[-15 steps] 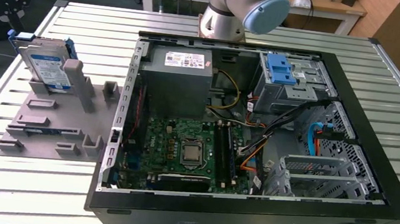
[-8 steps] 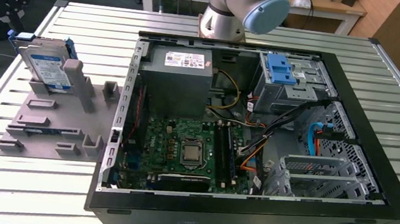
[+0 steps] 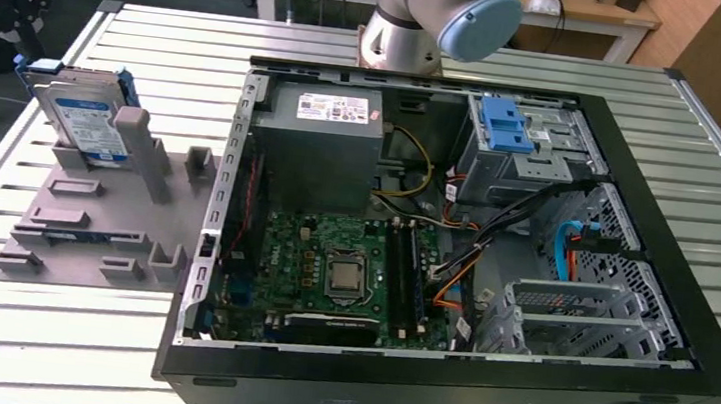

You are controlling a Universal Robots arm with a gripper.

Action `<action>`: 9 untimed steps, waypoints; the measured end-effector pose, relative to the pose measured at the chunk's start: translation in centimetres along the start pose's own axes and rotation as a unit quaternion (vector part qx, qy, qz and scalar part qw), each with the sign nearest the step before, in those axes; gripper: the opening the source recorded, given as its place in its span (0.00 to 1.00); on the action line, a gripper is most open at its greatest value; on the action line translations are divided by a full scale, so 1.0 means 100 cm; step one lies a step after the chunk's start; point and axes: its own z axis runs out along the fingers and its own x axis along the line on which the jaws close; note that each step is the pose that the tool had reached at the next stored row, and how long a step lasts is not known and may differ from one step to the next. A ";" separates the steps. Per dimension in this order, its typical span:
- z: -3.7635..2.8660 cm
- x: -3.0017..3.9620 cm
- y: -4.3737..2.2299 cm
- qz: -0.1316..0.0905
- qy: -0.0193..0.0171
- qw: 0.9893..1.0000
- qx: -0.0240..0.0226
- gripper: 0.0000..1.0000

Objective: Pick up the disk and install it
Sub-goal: 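Pick up the disk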

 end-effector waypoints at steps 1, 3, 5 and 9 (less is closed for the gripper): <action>0.0002 0.0000 0.0000 -0.009 0.000 1.000 0.000 0.11; 0.0004 0.0000 0.0000 -0.027 0.001 1.000 0.000 0.11; 0.0007 0.0000 0.0000 -0.046 0.001 0.999 0.001 0.11; 0.0011 0.0000 0.0000 -0.081 0.001 0.997 0.001 0.11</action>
